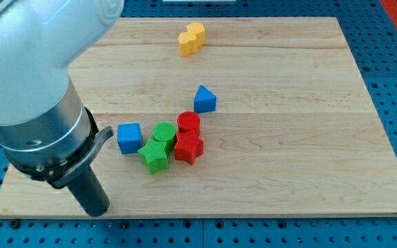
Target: Place the green circle top left to the blue triangle
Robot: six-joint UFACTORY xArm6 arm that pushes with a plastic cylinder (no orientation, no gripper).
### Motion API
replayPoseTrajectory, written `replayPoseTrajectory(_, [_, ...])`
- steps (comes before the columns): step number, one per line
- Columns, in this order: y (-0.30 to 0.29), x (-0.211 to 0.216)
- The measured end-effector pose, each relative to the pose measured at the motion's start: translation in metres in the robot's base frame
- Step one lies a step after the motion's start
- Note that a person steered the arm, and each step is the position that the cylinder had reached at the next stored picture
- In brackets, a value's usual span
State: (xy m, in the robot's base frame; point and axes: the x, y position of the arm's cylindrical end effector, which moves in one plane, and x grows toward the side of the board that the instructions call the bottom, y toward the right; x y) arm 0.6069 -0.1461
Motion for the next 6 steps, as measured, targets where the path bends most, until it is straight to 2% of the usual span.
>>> replayPoseTrajectory(1, [0.007, -0.017])
replayPoseTrajectory(2, [0.066, -0.033])
replayPoseTrajectory(3, [0.088, -0.072])
replayPoseTrajectory(6, [0.093, -0.214])
